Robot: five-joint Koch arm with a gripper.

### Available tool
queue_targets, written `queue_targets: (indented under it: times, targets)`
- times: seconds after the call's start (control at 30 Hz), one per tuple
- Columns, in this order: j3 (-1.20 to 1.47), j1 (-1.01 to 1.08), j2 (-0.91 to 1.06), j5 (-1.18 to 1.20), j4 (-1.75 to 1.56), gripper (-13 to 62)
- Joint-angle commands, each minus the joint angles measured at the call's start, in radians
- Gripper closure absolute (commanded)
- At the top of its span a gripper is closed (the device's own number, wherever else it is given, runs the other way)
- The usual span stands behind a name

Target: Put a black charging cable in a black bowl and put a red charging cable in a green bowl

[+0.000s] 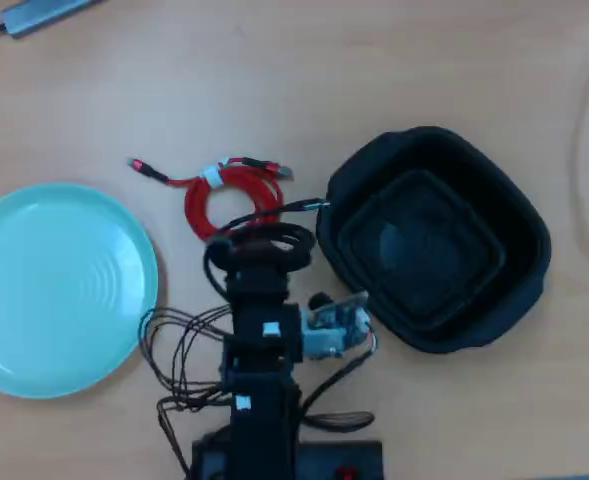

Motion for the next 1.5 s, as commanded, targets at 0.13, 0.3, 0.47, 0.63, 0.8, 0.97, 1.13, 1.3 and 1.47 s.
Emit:
queue_targets:
  times: [0.13,0.3,0.47,0.63,0.8,0.97,1.13,1.3,1.47]
  targets:
    - [-0.06,0.156,-0.035,-0.017,-0.166,55.7]
    - [-0.071,0.196,-0.071,-0.069,-0.213,55.6]
    - [-0.087,0.265,-0.072,-0.135,-0.247,55.7]
    - [-0.074,0.345,-0.156,-0.129,-0.261,55.7]
    - [-0.058,0.426,-0.278,-0.121,-0.262,55.5]
    - [-0.061,0.495,-0.42,-0.123,-0.273,55.3]
    - [-0.058,0.558,-0.557,-0.124,-0.337,55.2]
    - [-0.058,0.632,-0.597,-0.126,-0.362,55.2]
    - [-0.032,0.727,-0.604,-0.135,-0.364,55.2]
